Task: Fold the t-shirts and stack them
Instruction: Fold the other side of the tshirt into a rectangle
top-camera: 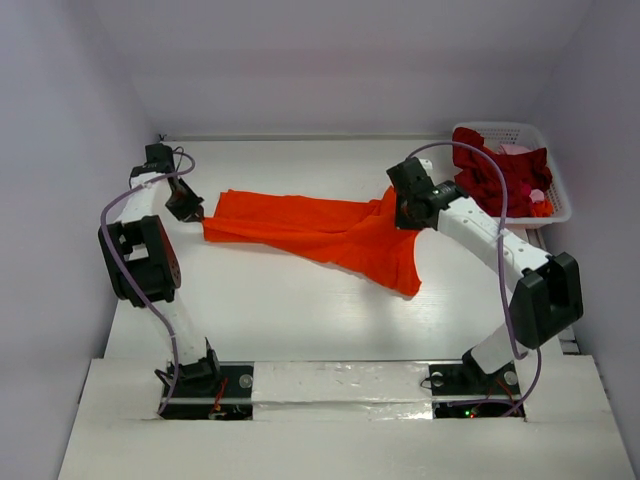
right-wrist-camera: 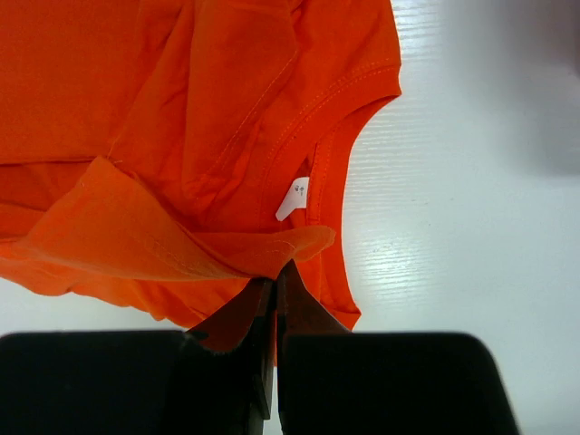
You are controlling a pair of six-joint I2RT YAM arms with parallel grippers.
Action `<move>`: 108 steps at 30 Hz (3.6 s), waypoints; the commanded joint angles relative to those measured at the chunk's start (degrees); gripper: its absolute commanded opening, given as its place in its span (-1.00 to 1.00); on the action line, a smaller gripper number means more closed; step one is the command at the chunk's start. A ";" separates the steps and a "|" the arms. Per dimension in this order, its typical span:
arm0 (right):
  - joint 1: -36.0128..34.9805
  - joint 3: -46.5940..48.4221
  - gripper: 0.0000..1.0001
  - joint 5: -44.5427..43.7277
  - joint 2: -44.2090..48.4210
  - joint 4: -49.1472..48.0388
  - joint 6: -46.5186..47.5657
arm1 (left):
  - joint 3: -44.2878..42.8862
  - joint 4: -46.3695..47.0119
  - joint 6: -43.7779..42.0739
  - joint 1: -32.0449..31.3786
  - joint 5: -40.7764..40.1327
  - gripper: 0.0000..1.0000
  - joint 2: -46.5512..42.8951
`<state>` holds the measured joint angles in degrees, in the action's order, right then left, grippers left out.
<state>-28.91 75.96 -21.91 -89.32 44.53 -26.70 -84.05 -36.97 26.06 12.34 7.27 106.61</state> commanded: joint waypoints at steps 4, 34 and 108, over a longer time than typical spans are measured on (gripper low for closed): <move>2.53 3.58 -1.00 0.46 -2.26 -1.73 0.77 | -1.99 0.76 0.13 -0.30 0.55 -1.00 2.02; 6.49 11.14 -1.00 0.64 -14.04 -3.05 0.77 | -7.18 0.58 0.30 -2.40 1.78 -1.00 6.50; 11.24 20.01 -0.55 3.37 -28.11 -4.72 -0.55 | -12.46 2.16 1.62 -1.09 -4.63 0.32 12.75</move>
<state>-18.00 93.32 -17.41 -118.24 41.30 -27.29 -95.61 -34.92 27.68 10.35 3.99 121.25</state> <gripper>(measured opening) 0.189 0.637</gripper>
